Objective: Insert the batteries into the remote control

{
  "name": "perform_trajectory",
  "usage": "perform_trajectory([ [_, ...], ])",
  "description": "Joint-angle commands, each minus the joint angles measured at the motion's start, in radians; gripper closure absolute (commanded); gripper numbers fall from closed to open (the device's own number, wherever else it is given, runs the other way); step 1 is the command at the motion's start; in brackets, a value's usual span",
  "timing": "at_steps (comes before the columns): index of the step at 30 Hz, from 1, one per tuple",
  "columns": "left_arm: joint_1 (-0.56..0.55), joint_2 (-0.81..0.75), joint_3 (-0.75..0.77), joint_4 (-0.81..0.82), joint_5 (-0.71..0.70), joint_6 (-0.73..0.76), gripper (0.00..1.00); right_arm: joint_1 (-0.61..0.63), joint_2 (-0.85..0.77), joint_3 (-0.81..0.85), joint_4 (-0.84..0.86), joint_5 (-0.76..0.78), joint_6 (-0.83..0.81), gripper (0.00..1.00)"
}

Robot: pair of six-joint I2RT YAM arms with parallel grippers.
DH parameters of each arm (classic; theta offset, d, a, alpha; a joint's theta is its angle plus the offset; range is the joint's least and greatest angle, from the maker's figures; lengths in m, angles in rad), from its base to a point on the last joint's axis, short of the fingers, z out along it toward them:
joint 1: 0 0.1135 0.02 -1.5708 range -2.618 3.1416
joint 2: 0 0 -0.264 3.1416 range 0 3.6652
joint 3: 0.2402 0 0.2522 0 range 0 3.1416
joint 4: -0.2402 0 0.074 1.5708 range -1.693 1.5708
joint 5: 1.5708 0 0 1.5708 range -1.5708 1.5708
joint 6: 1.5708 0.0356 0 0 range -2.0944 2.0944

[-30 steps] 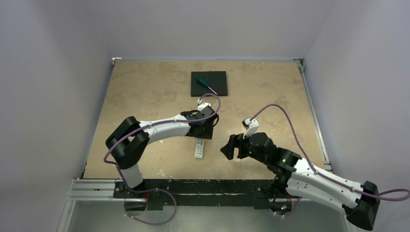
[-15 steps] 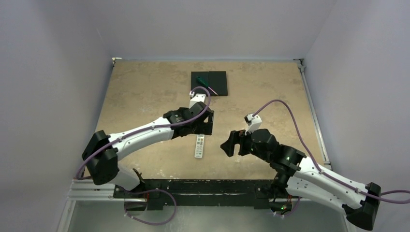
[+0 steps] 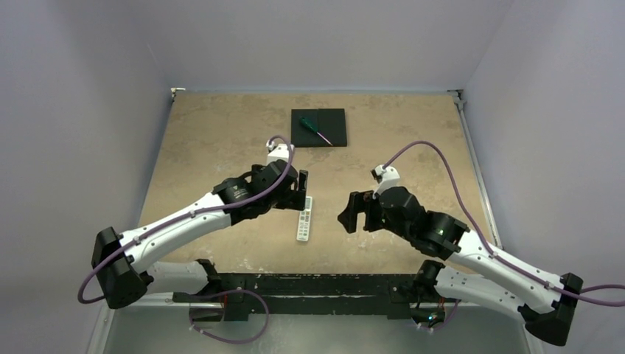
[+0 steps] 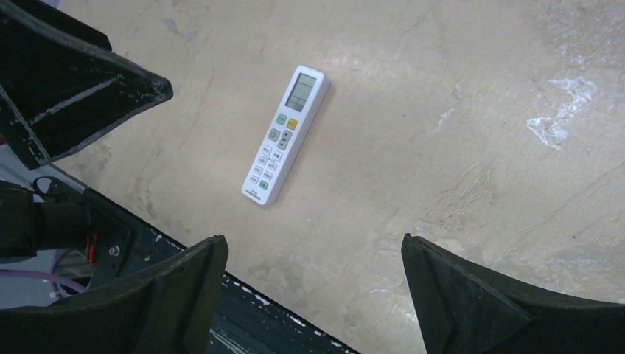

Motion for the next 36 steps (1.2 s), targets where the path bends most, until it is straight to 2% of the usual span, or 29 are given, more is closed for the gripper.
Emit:
perform_trajectory([
  [1,0.021,-0.092,-0.016,-0.04,0.0,0.064,0.01,-0.023,0.032,0.123,-0.053,0.025,-0.023,0.01],
  [4,0.131,-0.145,-0.022,-0.054,0.054,0.116,0.01,-0.107,0.032,0.165,-0.059,-0.013,-0.068,0.01],
  [9,0.352,-0.205,-0.052,-0.05,0.203,0.234,0.01,-0.395,0.062,0.185,-0.035,-0.251,-0.179,0.01],
  [15,0.453,-0.233,-0.077,-0.017,0.267,0.29,0.01,-0.614,0.075,0.162,-0.006,-0.413,-0.249,0.01],
  [21,0.457,-0.335,-0.165,0.095,0.359,0.274,0.01,-0.62,-0.03,0.098,0.021,-0.395,-0.277,0.01],
  [26,0.457,-0.42,-0.177,0.113,0.35,0.259,0.01,-0.619,-0.136,0.047,0.072,-0.402,-0.268,0.01],
  [30,0.457,-0.478,-0.199,0.122,0.353,0.255,0.01,-0.62,-0.156,0.059,0.063,-0.355,-0.285,0.01],
  [36,0.457,-0.525,-0.213,0.116,0.329,0.239,0.01,-0.618,-0.2,0.052,0.081,-0.371,-0.306,0.01],
])
